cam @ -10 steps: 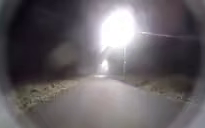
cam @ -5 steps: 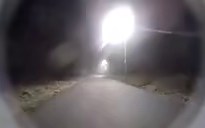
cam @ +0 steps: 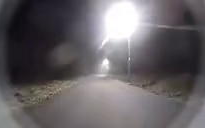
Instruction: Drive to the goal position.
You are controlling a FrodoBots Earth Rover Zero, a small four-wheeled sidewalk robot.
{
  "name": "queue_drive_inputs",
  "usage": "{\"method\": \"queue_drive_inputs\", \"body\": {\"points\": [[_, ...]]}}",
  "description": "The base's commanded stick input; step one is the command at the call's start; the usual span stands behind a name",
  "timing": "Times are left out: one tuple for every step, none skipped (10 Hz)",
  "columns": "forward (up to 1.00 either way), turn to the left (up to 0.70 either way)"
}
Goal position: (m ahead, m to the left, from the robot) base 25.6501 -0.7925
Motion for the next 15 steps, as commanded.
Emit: {"method": "queue_drive_inputs", "body": {"points": [[0.95,0.04],[0.95,0.04],[0.95,0.04],[0.95,0.04],[0.95,0.03],[0.95,0.03],[0.95,0.03],[0.95,0.03],[0.95,0.03],[0.95,0.04],[0.95,0.03],[0.95,0.02],[0.94,0.00],[0.95,0.00],[0.94,0.00]]}}
